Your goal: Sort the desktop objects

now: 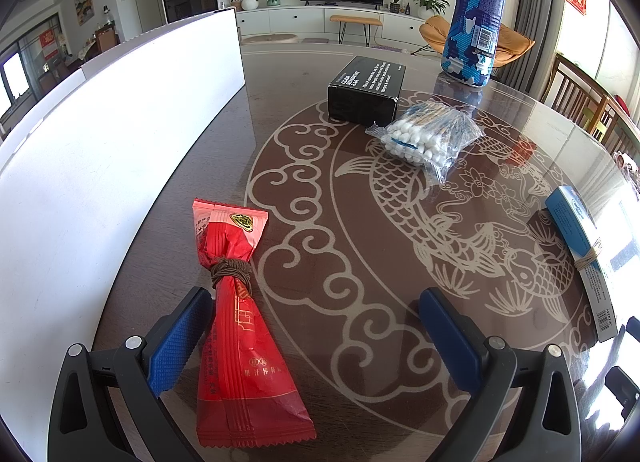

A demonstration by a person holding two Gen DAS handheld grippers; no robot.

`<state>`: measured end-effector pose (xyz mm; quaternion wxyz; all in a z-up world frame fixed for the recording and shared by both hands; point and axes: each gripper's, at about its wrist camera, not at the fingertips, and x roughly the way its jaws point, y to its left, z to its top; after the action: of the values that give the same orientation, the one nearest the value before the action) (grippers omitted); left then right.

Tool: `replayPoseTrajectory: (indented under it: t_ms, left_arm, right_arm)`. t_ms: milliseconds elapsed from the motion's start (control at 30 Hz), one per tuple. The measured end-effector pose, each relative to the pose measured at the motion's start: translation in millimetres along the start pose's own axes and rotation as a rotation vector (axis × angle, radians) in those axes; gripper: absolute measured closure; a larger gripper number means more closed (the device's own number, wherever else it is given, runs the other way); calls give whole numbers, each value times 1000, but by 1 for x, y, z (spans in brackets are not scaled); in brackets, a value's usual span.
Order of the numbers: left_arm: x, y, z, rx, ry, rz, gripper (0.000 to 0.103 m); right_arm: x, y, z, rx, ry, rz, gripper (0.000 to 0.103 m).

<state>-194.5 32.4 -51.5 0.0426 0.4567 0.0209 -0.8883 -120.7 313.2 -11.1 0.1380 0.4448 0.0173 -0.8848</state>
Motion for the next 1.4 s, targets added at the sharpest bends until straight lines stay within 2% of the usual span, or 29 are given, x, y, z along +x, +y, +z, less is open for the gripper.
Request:
replayPoseTrajectory:
  t_ms: [1200,1400]
  left_arm:
    - [0,0,0,0,0,0,0]
    - [0,0,0,0,0,-1,0]
  right_arm:
    - [-3,-2,0,13,-8,24,0]
    - [-2,-1,0,2,-2,7,0]
